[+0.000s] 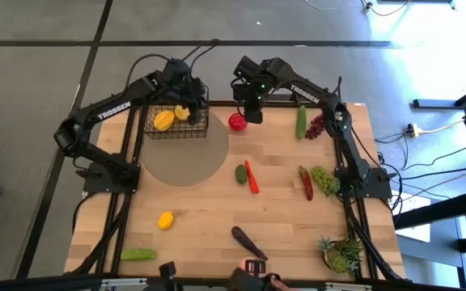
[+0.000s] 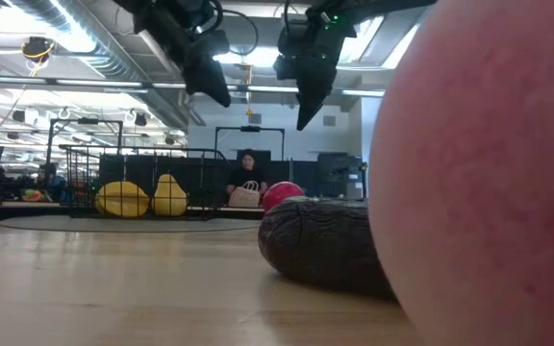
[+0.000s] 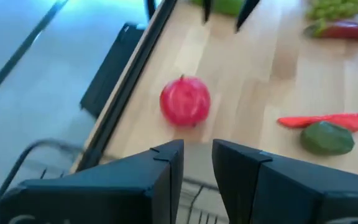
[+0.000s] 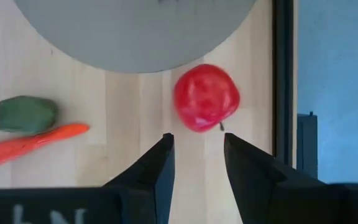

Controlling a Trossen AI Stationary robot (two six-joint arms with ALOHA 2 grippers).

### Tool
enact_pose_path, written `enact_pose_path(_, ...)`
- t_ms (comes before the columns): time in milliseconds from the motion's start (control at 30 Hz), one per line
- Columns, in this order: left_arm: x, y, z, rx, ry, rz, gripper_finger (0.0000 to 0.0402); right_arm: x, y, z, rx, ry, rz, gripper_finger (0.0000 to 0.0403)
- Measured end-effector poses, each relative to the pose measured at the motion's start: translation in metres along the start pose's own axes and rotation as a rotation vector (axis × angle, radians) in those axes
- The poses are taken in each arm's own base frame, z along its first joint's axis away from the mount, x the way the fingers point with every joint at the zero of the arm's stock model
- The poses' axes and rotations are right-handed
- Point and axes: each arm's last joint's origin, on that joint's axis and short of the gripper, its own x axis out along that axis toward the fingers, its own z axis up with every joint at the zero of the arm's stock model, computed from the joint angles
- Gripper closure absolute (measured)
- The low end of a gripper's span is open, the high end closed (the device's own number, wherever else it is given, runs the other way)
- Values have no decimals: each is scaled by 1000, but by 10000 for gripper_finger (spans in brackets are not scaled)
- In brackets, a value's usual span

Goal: Build produce basket
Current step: Put the red apple into the black wire basket

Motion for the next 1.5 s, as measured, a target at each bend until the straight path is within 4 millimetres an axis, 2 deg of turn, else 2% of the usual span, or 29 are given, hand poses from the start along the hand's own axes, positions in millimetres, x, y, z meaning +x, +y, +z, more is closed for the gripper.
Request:
enact_pose_path(167,9,0,-7,73,-58,-38,327,-5,-4,-7,53,-37,129,271)
enact_pose_path(300,12,0,-9,79,-66,-38,327,-5,-11,-14,161,-44,206,271)
enact_pose_path(800,13,-1,-11,94,-56,-23,327,-3,-17,-14,205,-56,176,271)
enact_pose_path(1067,13,-1,-11,94,-56,-23,327,-3,-19,-8,423,-93,167,271)
enact_pose_path(1200,13,-1,-11,94,-56,-23,327,-2,-19,-7,602,-90,164,271)
enact_pose_path(1367,13,-1,-11,94,-55,-23,327,-1,-18,-6,767,-57,59,271)
enact_pose_path(1500,13,-1,-11,93,-56,-23,327,-1,-17,-2,847,-88,60,271)
